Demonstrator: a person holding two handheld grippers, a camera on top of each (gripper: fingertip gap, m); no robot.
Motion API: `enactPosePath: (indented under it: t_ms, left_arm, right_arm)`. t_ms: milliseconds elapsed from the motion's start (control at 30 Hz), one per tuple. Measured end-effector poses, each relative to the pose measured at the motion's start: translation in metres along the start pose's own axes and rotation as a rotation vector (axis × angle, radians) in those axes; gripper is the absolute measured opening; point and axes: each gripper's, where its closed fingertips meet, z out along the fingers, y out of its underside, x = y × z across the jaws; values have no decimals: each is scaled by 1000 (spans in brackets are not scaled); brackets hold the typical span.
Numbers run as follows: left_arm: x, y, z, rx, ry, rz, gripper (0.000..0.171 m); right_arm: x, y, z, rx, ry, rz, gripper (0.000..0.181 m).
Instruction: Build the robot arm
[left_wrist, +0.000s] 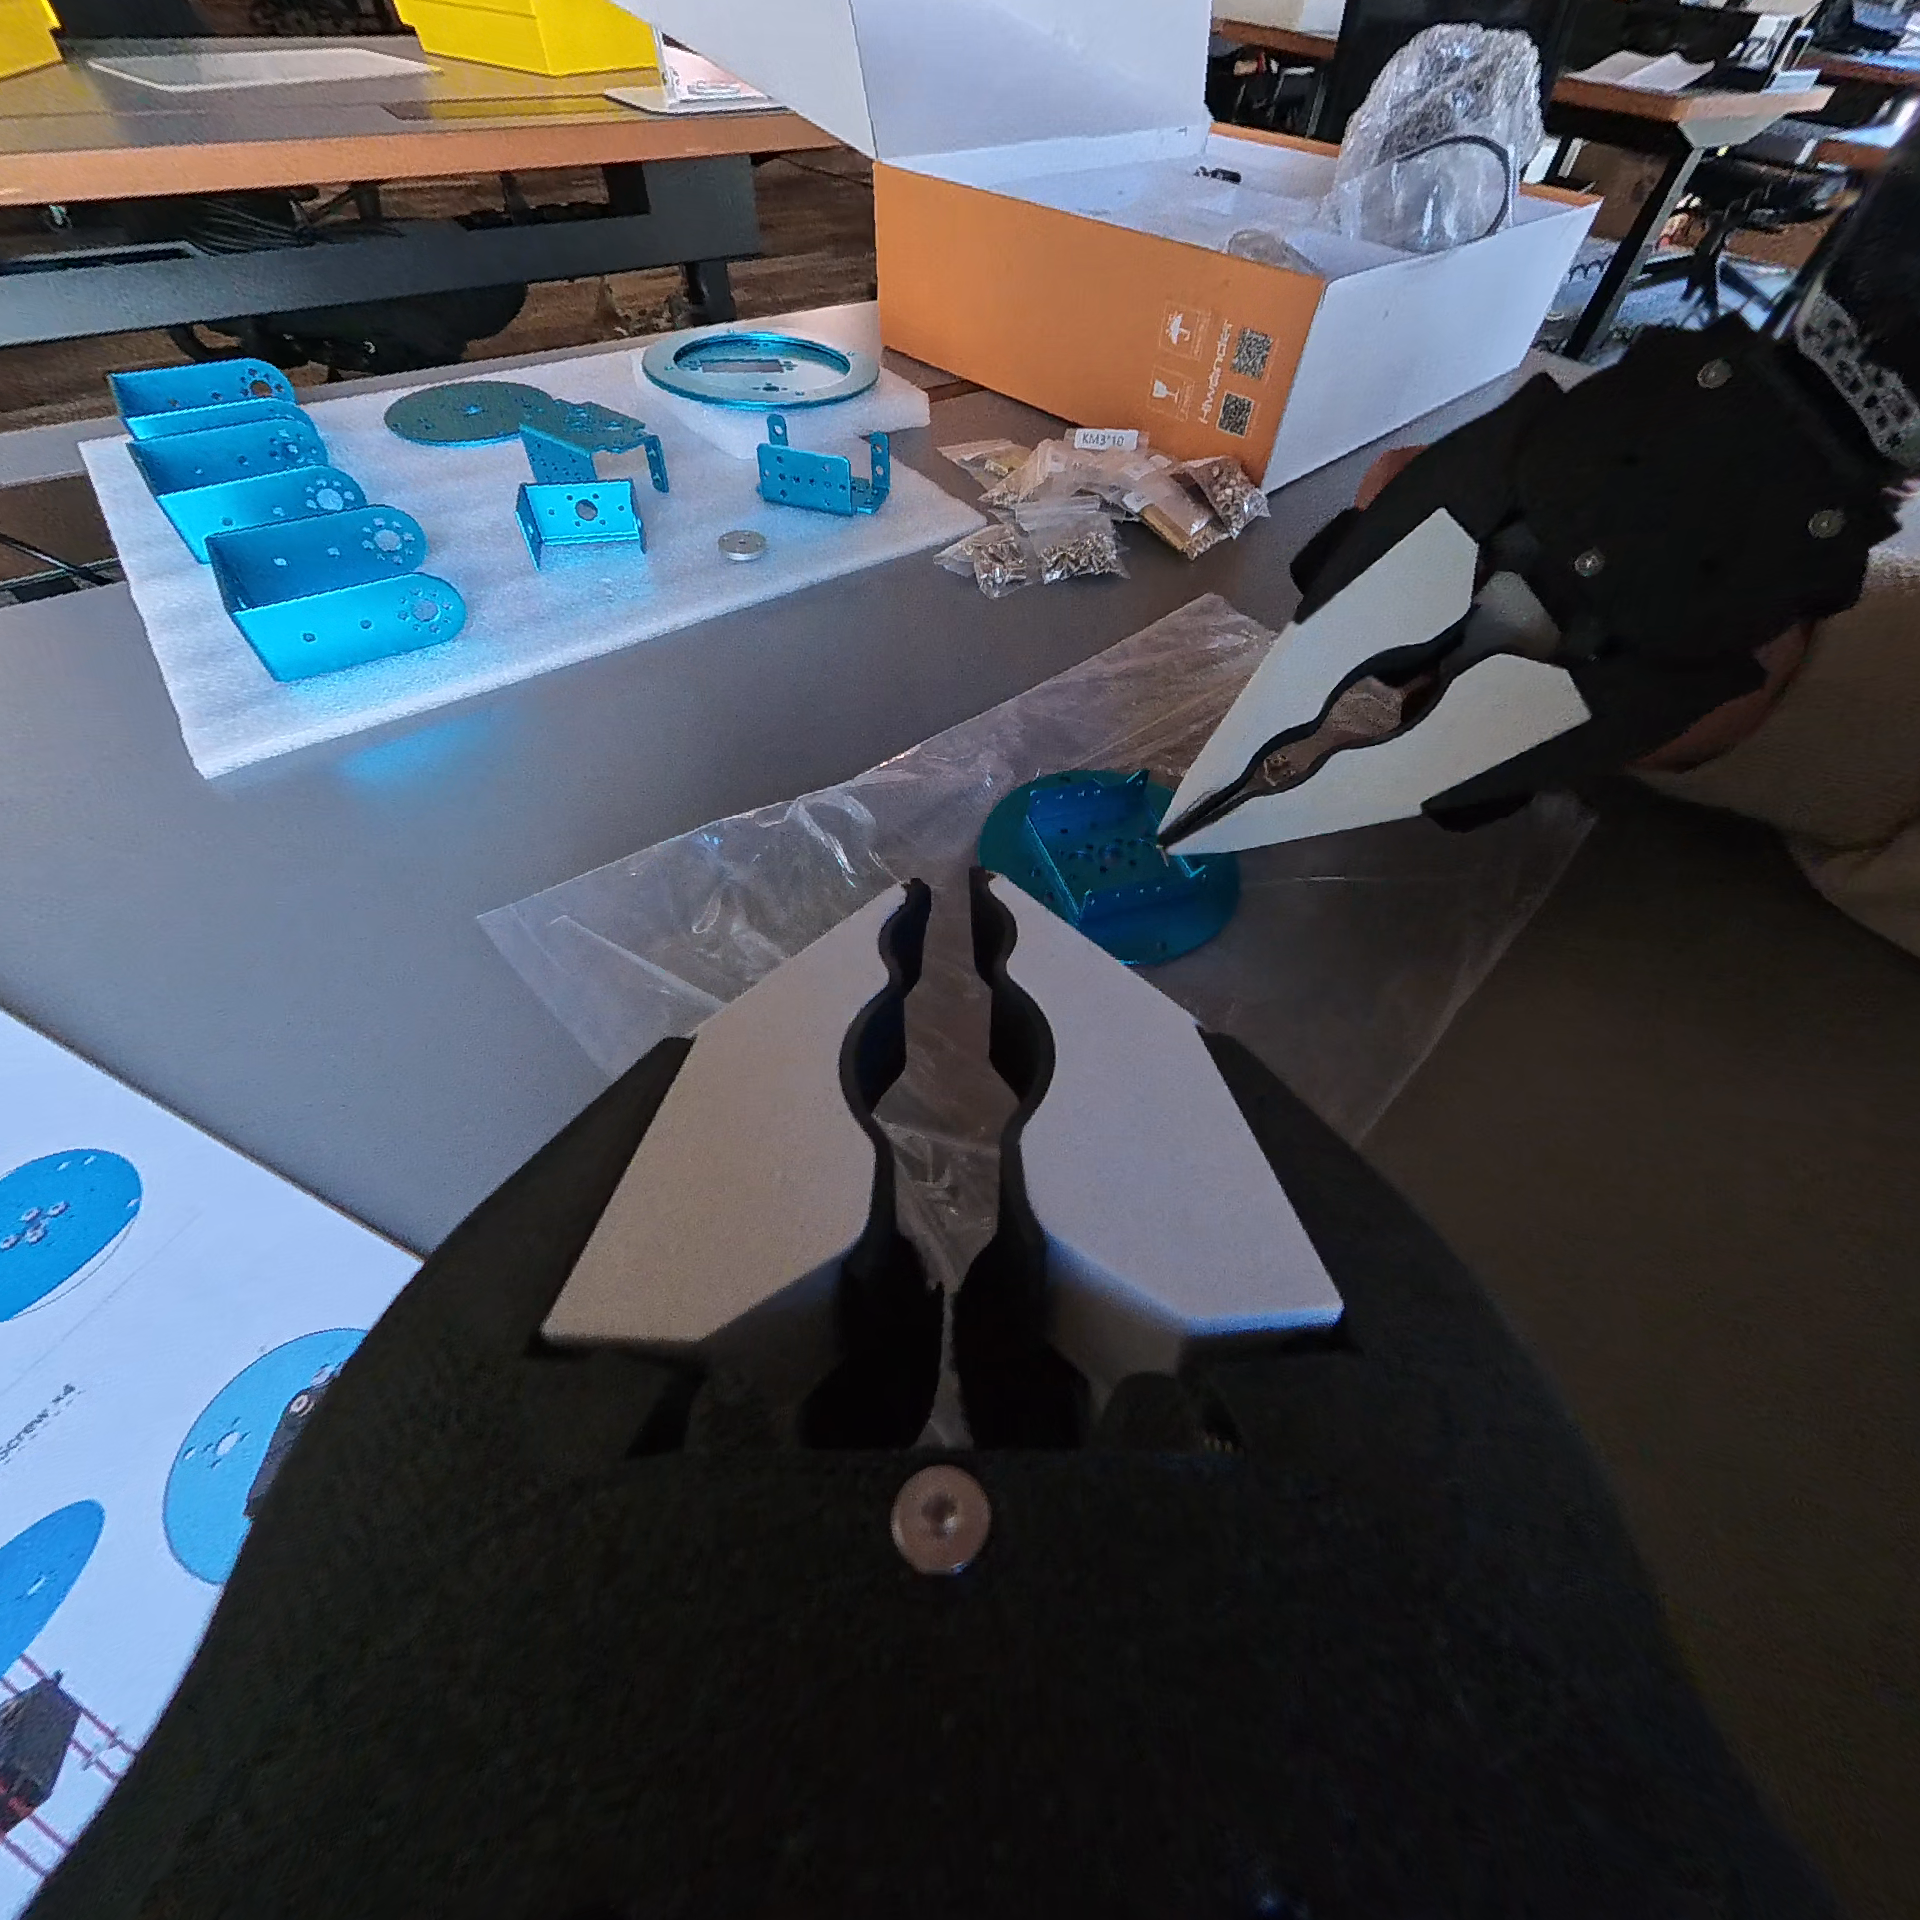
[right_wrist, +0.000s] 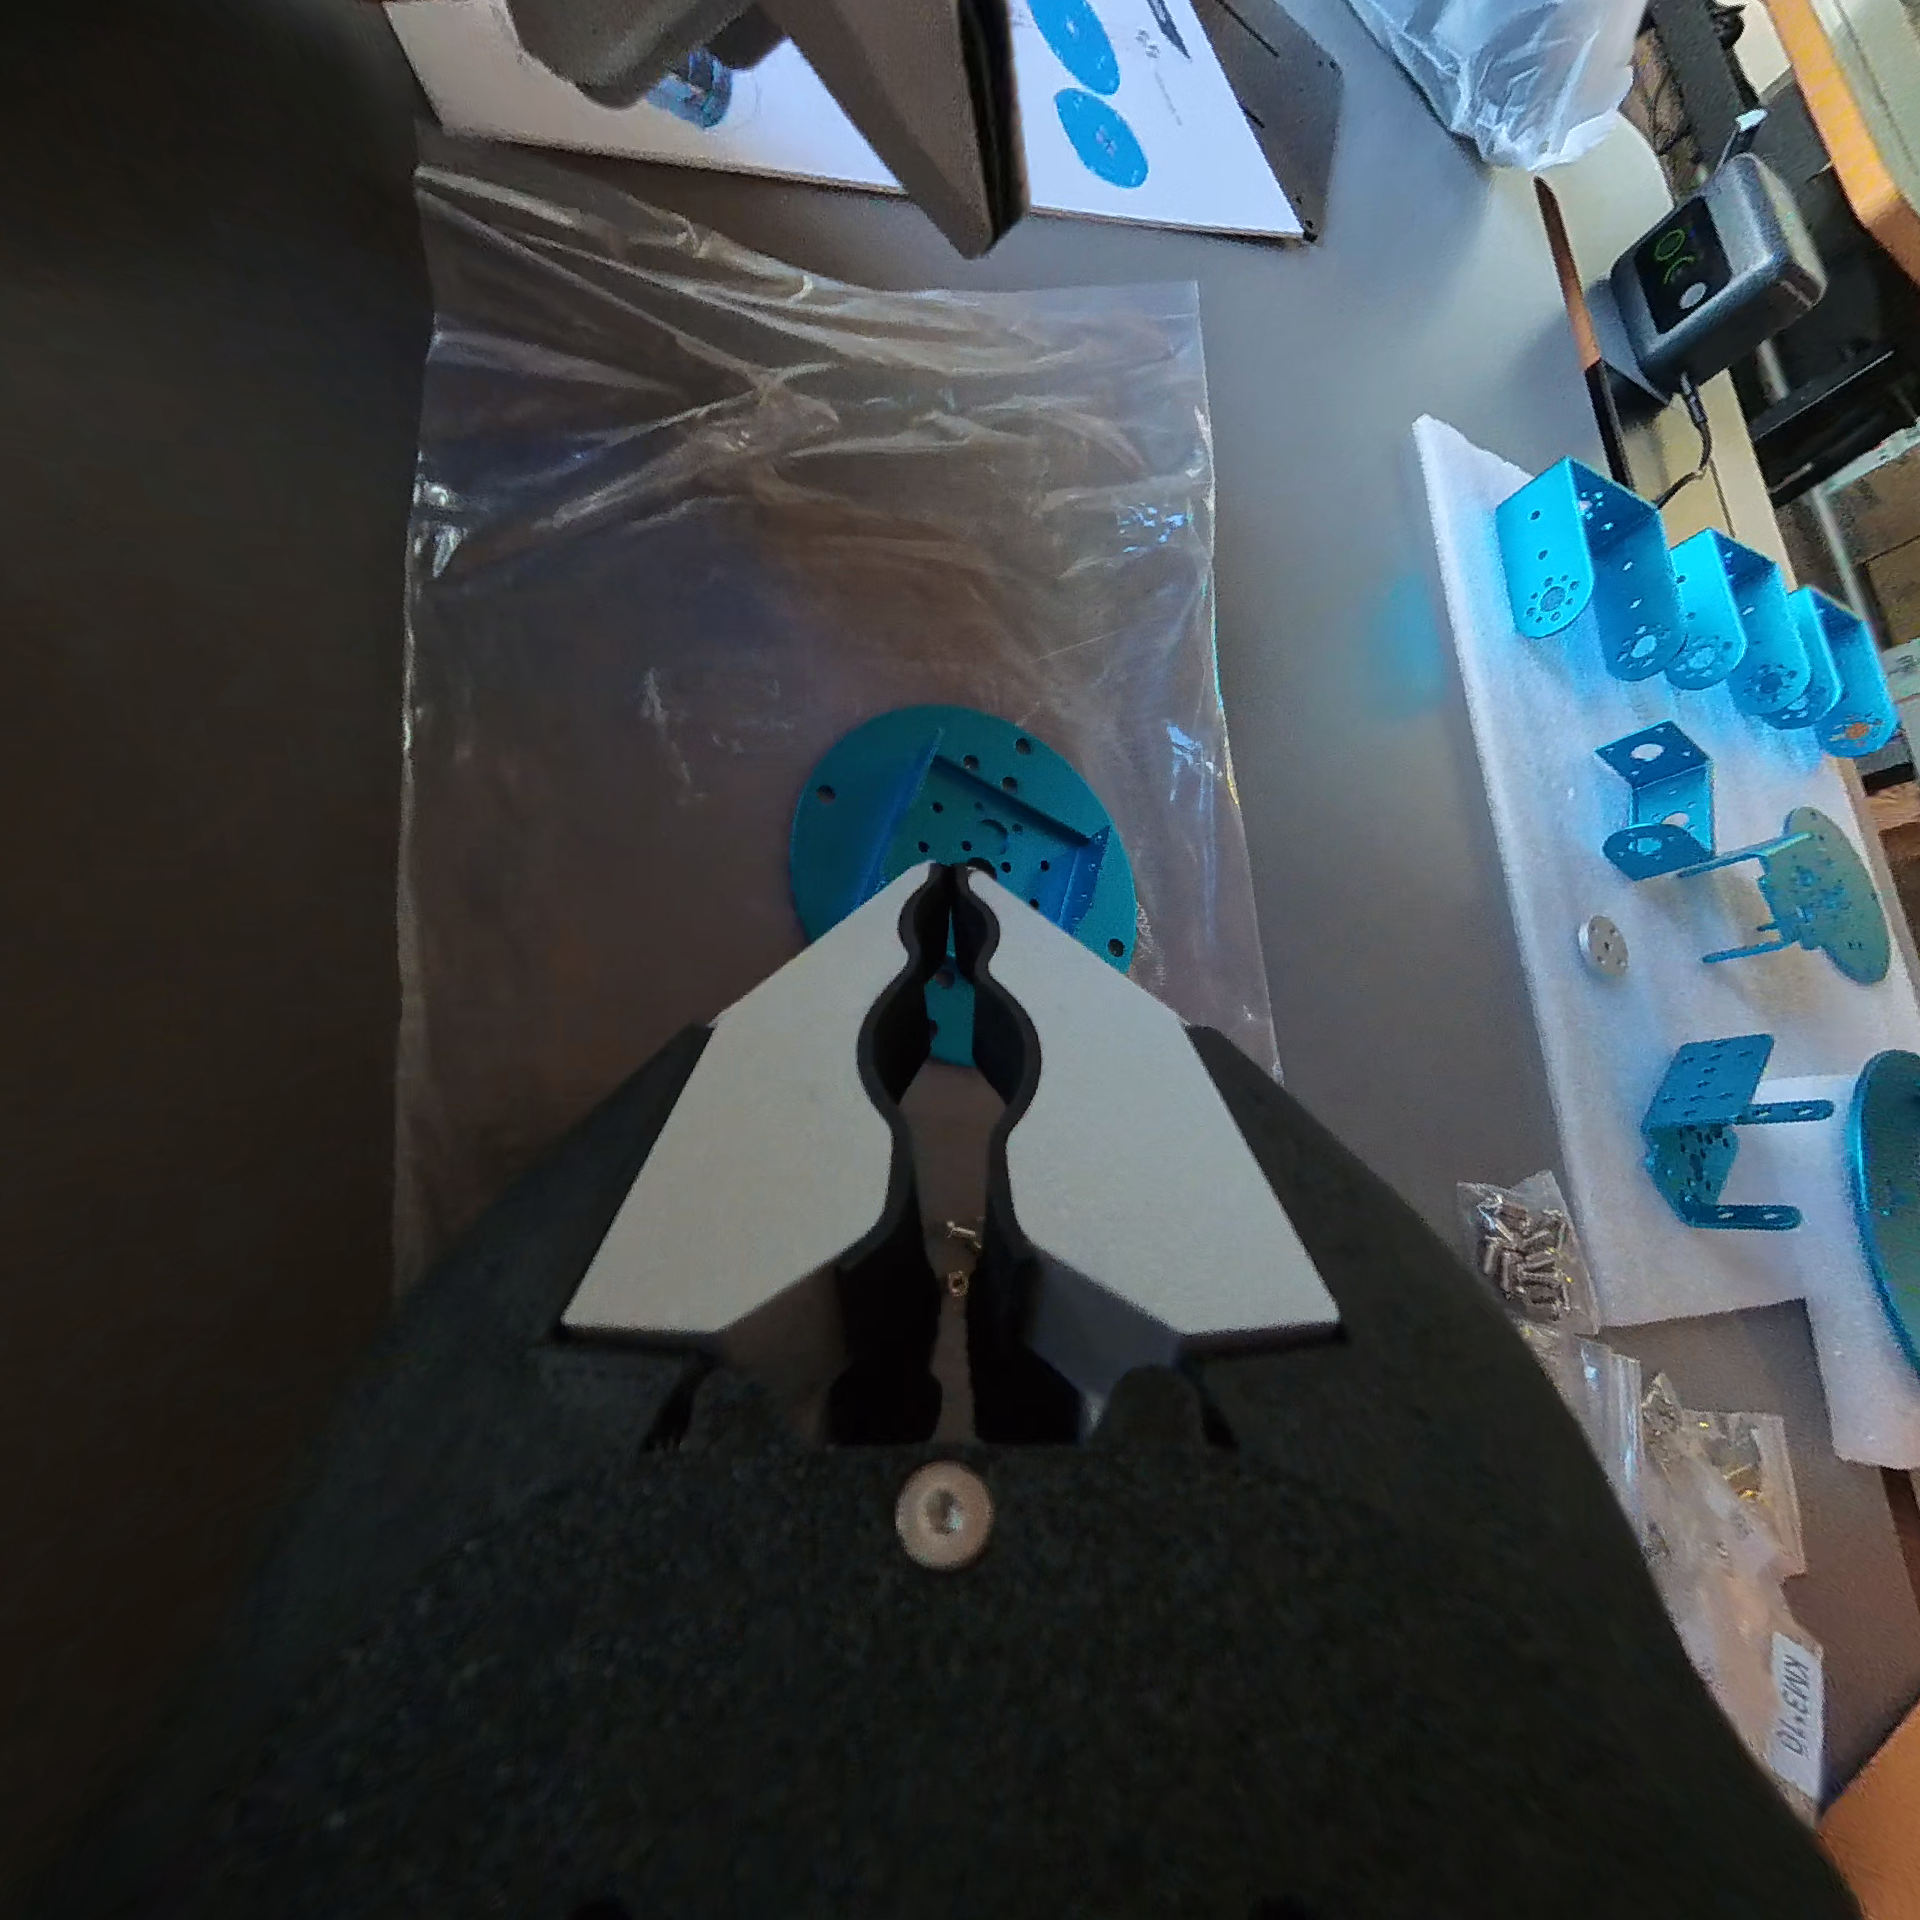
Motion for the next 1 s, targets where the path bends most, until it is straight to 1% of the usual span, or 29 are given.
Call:
enactPosePath:
  t_ms: [467,667,800,867,967,1000]
  left_arm:
    - [0,2,2,-13,8,-4,7]
    - [2,4,3,-21,13,1,7]
    - [3,5,3,-26,19,-4,7]
    - [3,7,4,-35,22,-2,7]
    - [4,8,5,-42,22,5,7]
    - [4,8,5,-39,23,6,7]
  right_arm:
    - [-3,5,6,-25,6,-34,0]
    - [-1,6,7,-48,48,-101,0]
    - [-1,5,7,-45,57,-106,0]
    - [0,2,4,-22,55,-78,0]
    - [2,-2,0,17,8,50,0]
    - [4,-1,-2,20,-17,101,5]
